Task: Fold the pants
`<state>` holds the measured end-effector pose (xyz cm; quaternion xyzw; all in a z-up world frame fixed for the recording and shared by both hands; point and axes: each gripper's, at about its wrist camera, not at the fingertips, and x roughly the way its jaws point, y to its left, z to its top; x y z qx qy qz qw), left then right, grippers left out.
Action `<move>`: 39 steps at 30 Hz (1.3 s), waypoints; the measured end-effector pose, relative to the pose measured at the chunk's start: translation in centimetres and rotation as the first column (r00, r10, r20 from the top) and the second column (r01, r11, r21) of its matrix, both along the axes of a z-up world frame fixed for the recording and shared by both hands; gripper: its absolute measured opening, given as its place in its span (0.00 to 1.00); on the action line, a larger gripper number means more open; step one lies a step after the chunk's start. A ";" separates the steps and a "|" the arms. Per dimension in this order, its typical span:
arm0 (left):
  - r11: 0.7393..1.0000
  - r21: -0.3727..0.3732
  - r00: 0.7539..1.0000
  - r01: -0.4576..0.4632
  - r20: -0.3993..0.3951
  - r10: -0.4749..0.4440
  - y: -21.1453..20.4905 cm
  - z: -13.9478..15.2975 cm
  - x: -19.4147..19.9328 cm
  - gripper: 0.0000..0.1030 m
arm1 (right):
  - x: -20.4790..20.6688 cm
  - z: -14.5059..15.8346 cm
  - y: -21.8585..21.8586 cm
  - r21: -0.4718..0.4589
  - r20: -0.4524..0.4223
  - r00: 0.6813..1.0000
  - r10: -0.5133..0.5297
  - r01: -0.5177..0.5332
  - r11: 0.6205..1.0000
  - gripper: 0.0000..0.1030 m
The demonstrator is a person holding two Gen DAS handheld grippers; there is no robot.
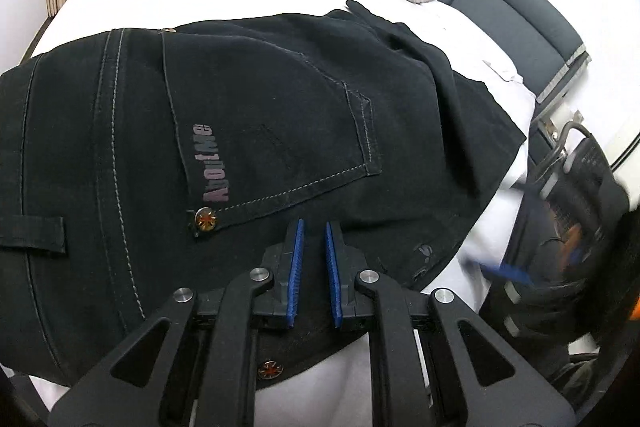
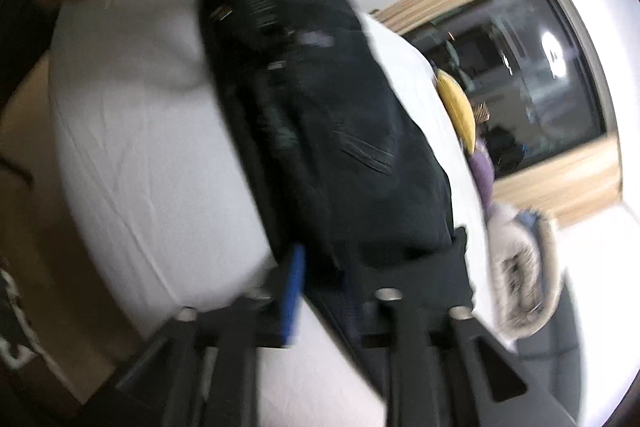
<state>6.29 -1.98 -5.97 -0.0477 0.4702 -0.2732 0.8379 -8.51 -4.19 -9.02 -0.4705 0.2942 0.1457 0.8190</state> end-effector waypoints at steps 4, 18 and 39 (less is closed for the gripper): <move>1.000 0.002 1.000 -0.011 -0.001 0.011 -0.4 0.1 0.2 0.11 | 3.1 5.8 -5.0 0.313 -0.122 0.987 -0.102 0.135 0.940 0.77; 0.999 -0.025 1.000 -0.028 -0.001 0.028 1.2 -2.4 -1.1 0.11 | 36.9 7.7 -19.3 0.422 -0.425 0.542 -0.725 0.827 0.371 0.69; 0.999 0.024 0.999 -0.038 0.017 0.037 0.0 -2.0 -1.1 0.11 | 19.8 14.2 -33.9 0.768 -0.493 0.518 -0.699 0.636 -0.071 0.04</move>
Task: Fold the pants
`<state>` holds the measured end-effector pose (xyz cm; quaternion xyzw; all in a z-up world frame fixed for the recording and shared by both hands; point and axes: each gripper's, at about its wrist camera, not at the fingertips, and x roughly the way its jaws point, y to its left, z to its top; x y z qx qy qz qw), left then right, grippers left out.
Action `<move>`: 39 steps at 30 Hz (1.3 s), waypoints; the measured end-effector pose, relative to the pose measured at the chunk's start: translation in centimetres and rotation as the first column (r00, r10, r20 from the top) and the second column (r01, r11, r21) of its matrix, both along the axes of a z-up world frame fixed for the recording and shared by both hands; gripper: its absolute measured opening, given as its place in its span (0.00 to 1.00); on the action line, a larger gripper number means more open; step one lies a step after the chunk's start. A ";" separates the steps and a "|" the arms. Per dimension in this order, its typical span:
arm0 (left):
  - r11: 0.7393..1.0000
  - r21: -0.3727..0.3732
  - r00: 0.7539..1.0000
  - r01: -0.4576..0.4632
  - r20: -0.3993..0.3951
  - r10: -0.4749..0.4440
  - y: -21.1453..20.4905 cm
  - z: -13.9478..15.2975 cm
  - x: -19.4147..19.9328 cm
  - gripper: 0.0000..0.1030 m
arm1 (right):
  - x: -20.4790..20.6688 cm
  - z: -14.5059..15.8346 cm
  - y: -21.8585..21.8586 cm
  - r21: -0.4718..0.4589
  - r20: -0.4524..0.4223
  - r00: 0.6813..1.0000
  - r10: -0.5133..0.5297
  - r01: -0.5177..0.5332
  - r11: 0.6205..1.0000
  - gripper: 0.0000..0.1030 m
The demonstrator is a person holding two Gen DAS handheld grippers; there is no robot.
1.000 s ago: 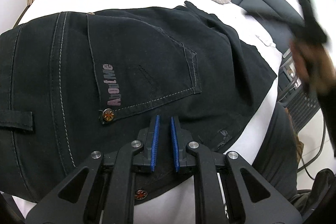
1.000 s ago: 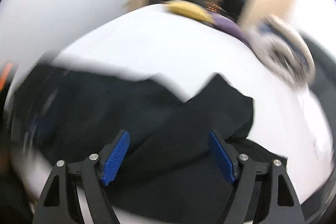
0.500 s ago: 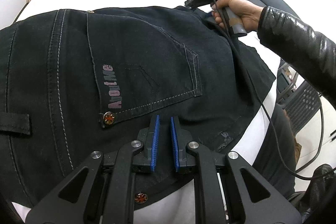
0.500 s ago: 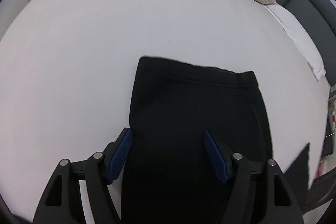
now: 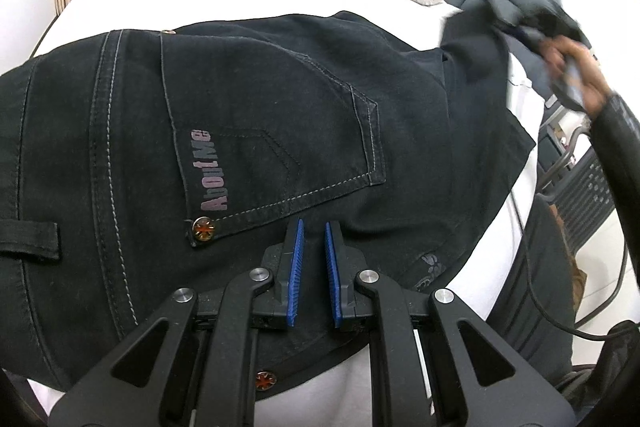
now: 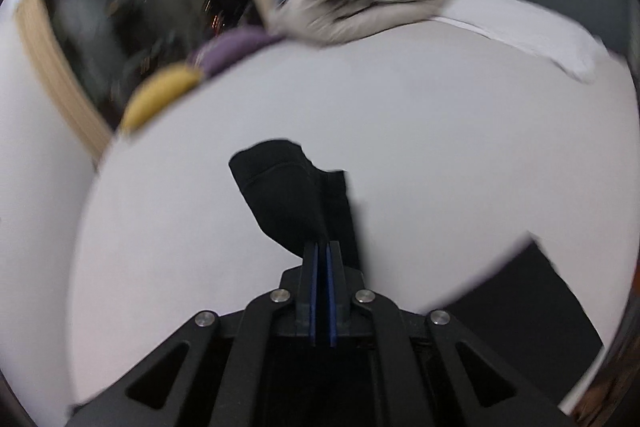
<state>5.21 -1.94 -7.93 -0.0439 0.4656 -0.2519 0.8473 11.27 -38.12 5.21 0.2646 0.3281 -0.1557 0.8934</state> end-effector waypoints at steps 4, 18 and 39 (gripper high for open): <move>1.000 0.027 1.000 -0.013 0.007 0.013 -0.8 0.1 -0.3 0.11 | -11.2 -3.4 -6.6 0.133 0.007 0.984 -0.178 0.176 0.975 0.04; 0.995 0.093 0.999 -0.037 -0.003 0.037 -2.9 0.5 -0.3 0.11 | -22.3 -14.1 -10.5 0.487 -0.008 0.942 -0.336 0.297 0.821 0.36; 0.995 0.094 0.999 -0.047 0.002 0.047 -3.0 0.3 -0.5 0.11 | -19.7 -15.2 -14.2 0.552 -0.023 0.905 -0.425 0.366 0.749 0.45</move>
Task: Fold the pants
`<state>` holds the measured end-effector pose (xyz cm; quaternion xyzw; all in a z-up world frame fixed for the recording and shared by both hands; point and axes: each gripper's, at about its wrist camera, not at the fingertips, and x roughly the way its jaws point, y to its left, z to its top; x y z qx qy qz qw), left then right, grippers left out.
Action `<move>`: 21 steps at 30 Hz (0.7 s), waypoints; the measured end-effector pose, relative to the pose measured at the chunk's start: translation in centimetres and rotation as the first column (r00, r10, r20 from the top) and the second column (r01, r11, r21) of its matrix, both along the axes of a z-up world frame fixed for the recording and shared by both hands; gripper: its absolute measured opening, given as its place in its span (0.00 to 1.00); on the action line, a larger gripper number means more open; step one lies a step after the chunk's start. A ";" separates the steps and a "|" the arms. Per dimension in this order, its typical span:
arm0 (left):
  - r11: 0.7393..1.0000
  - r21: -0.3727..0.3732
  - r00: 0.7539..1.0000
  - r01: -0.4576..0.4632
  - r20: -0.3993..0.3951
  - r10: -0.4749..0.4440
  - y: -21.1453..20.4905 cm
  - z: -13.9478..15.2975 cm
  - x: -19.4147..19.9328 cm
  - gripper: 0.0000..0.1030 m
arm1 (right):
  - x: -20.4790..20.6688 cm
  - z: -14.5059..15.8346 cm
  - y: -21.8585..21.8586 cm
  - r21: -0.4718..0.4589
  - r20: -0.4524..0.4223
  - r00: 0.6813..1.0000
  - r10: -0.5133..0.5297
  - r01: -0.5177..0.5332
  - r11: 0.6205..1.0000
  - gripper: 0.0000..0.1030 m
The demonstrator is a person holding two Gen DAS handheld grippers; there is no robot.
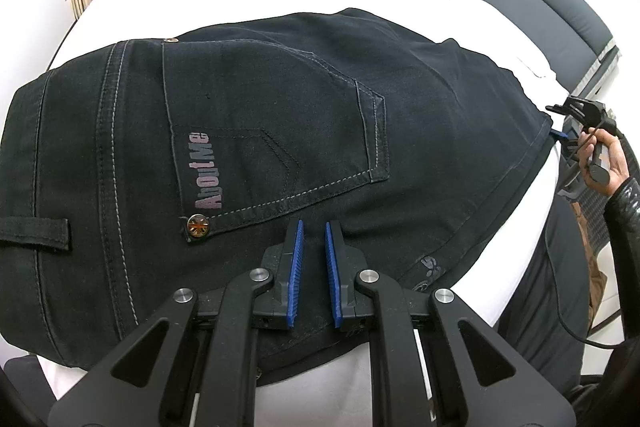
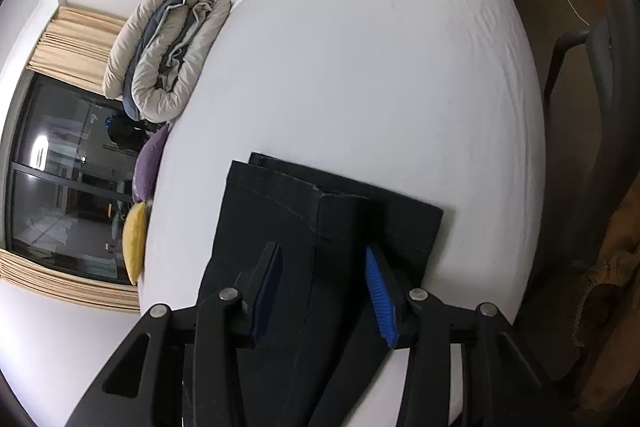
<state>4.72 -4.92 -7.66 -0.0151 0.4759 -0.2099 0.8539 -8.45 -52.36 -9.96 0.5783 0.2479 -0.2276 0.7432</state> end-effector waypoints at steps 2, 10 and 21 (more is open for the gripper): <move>1.000 0.000 1.000 0.000 0.000 0.000 0.0 0.0 0.0 0.11 | 0.5 0.0 0.0 -0.008 0.021 1.000 0.021 -0.020 1.000 0.44; 1.000 -0.006 1.000 0.000 -0.001 0.000 0.3 -0.1 0.1 0.11 | 2.0 1.2 0.6 -0.221 -0.131 0.990 0.059 -0.087 0.971 0.03; 1.000 -0.010 1.000 0.020 -0.010 -0.020 0.6 0.2 0.2 0.11 | 0.8 1.7 1.8 -0.345 -0.267 0.963 0.023 -0.118 0.931 0.02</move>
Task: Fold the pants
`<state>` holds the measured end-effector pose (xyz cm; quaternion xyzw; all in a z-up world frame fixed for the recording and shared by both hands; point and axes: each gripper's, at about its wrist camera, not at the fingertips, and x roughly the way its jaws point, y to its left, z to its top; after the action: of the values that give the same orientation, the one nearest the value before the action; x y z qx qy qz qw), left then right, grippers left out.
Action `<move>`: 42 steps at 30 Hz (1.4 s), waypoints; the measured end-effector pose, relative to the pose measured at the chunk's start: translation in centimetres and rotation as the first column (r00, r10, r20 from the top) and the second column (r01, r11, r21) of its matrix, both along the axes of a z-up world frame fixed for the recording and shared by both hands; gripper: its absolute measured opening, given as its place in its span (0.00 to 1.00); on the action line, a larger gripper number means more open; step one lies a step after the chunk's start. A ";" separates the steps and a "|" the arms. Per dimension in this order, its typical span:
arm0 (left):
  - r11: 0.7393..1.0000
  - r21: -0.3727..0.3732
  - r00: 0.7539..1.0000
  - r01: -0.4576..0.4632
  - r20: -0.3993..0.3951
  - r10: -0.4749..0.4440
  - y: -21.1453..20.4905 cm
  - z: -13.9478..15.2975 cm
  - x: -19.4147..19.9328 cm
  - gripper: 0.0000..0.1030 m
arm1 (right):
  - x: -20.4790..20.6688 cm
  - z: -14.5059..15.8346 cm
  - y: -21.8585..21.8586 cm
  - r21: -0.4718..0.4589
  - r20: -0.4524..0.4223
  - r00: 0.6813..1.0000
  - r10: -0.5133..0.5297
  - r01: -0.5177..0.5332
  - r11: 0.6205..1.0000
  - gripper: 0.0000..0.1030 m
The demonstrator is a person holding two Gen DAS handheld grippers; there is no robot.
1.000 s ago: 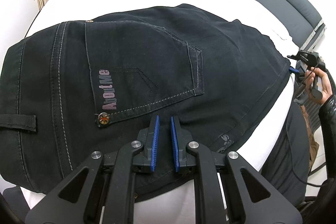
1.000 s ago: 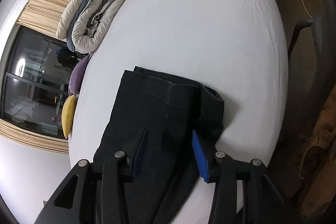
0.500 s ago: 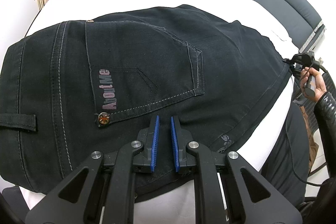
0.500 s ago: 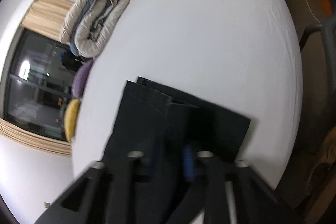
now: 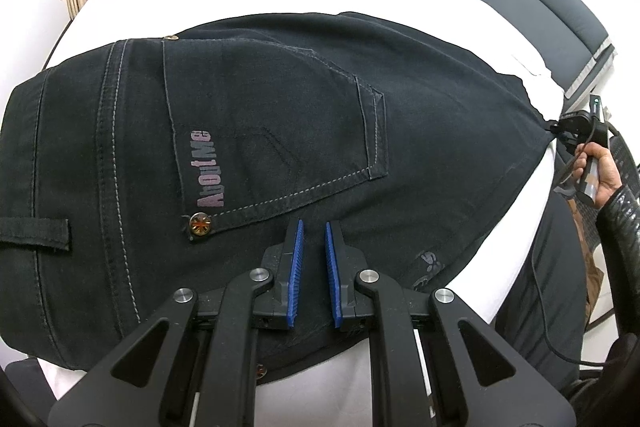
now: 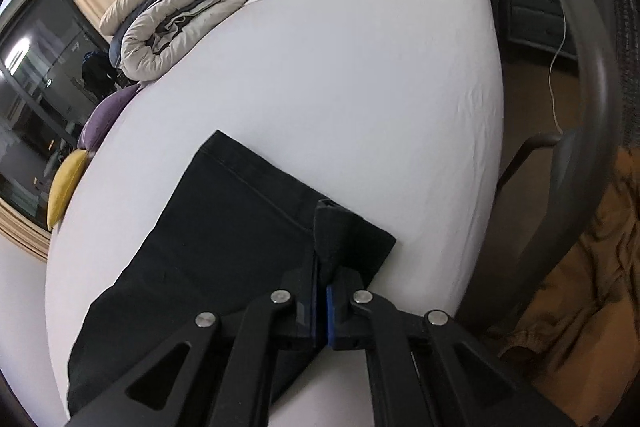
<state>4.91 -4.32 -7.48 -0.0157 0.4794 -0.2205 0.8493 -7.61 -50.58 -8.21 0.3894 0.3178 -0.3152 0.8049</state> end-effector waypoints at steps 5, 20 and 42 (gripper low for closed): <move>1.000 -0.016 1.000 0.005 -0.008 -0.005 0.7 0.4 -0.1 0.11 | 0.4 -1.0 -1.0 0.036 -0.002 1.000 0.001 -0.001 0.999 0.01; 1.000 -0.025 1.000 -0.014 0.000 0.014 2.4 1.0 -1.9 0.11 | 2.0 7.6 5.2 -0.241 -0.054 0.981 0.185 -0.193 0.951 0.38; 0.996 -0.085 1.000 -0.030 -0.006 0.030 2.7 0.7 -1.9 0.11 | 9.0 4.7 -0.4 -0.195 -0.146 0.981 0.126 -0.153 0.969 0.47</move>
<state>2.98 -1.58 -6.80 -0.0595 0.4712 -0.2279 0.8500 1.36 -51.03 -3.52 0.2590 0.3628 -0.3140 0.8383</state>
